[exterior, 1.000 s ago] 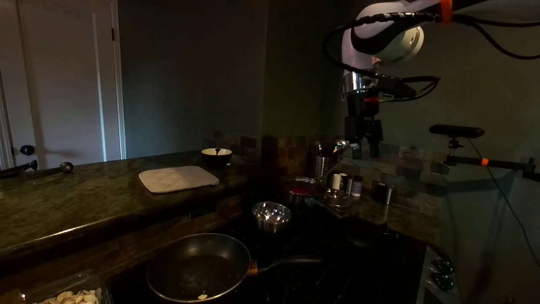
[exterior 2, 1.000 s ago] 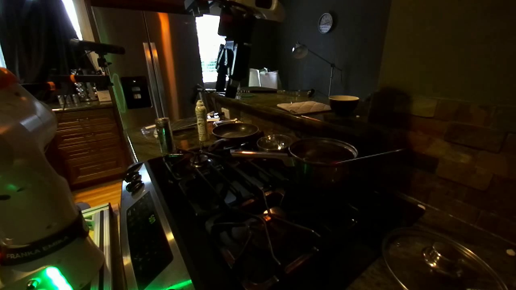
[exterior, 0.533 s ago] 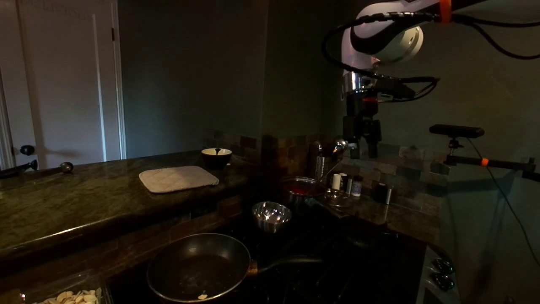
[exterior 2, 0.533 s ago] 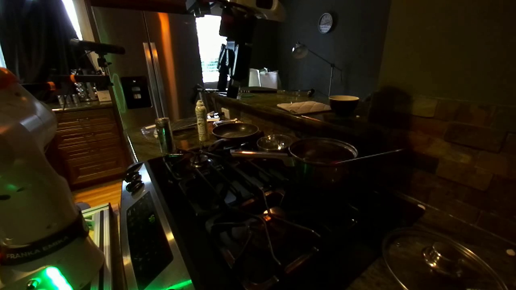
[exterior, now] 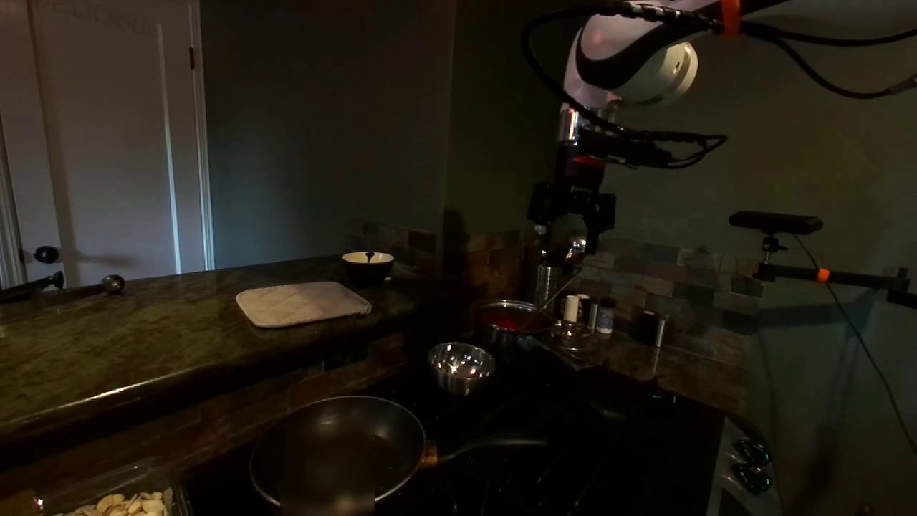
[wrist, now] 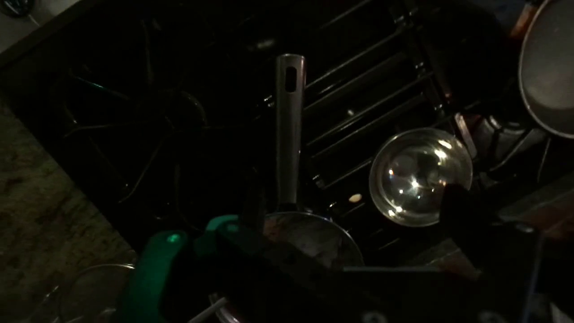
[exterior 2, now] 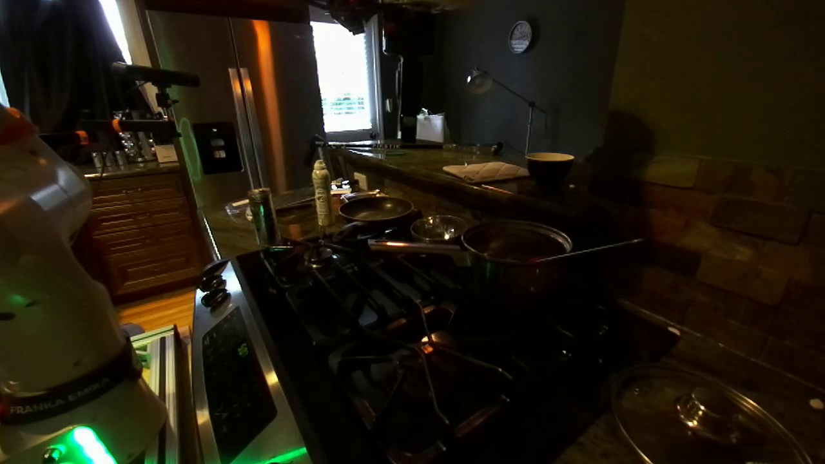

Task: Remove the silver ladle from the pot and put it on the right side of the counter.

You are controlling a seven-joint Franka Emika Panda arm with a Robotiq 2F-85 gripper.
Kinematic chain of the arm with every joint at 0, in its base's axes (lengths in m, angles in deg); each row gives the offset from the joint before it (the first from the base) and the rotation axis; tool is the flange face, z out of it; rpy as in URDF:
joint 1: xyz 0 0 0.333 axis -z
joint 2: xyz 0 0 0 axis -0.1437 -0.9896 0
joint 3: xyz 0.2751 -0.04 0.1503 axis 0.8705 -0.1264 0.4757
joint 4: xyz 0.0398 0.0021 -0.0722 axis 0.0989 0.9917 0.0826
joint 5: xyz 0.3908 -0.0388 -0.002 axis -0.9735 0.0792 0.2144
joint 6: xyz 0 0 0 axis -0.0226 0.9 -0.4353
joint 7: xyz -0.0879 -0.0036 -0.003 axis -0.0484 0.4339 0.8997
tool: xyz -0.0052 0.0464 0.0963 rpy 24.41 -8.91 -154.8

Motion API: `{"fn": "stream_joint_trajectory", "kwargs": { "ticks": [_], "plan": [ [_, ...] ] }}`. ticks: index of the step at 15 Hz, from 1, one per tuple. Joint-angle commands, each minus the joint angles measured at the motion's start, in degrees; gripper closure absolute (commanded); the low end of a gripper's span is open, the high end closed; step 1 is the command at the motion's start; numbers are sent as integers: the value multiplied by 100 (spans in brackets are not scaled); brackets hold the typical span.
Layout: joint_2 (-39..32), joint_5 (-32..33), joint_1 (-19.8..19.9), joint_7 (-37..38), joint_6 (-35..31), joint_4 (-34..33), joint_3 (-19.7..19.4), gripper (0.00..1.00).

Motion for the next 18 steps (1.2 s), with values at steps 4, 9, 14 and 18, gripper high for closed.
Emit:
{"fn": "stream_joint_trajectory", "kwargs": {
  "ticks": [4, 9, 14, 18],
  "plan": [
    [-74, 132, 527, 1409, -738, -87, -24, 0],
    [-59, 125, 644, 1377, -842, -98, -70, 0],
    [-59, 126, 619, 1378, -842, -98, -35, 0],
    [-59, 126, 619, 1378, -842, -98, -35, 0]
  ]
}}
